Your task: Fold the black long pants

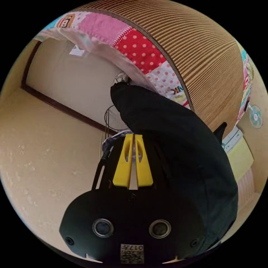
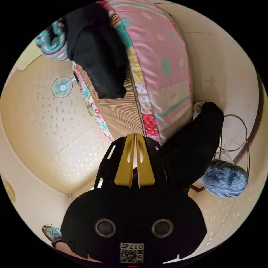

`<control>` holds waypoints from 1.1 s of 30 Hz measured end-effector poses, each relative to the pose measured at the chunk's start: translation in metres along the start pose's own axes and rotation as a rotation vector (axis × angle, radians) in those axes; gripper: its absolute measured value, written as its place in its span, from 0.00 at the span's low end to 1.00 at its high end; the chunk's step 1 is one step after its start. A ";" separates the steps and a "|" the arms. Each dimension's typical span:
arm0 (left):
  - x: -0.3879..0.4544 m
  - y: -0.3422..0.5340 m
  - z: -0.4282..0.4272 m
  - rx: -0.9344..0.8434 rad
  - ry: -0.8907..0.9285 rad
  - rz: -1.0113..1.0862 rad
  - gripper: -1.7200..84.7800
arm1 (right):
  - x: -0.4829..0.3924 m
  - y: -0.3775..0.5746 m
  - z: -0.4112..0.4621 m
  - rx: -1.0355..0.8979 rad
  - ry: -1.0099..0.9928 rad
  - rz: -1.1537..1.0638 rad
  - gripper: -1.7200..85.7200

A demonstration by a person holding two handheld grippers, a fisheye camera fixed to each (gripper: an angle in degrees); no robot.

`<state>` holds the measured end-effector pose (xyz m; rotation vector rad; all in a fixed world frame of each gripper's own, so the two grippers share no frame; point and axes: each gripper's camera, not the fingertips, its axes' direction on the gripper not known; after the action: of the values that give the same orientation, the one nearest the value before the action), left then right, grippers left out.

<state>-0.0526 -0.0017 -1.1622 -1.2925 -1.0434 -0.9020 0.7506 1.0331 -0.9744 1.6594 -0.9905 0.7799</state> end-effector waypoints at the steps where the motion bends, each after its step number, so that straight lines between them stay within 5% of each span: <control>1: 0.000 -0.001 -0.005 0.021 0.009 -0.010 0.01 | 0.006 -0.005 -0.015 0.014 0.000 0.035 0.03; 9: 0.068 -0.013 -0.063 0.248 0.115 0.133 0.01 | -0.012 -0.048 -0.088 0.124 -0.097 0.128 0.06; 19: 0.055 -0.005 0.007 0.068 0.057 0.006 0.01 | -0.145 -0.137 -0.141 0.383 -0.654 -0.070 0.12; 27: 0.017 -0.008 -0.031 0.113 0.065 -0.100 0.01 | -0.217 -0.188 -0.119 0.206 -0.162 -0.009 0.16; 33: 0.032 -0.020 -0.079 0.236 0.091 -0.066 0.01 | -0.271 -0.187 -0.074 0.322 -0.093 0.099 0.13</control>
<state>-0.0545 -0.0807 -1.1241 -1.0166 -1.0909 -0.8514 0.7914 1.1977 -1.2657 1.9476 -1.0607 0.9755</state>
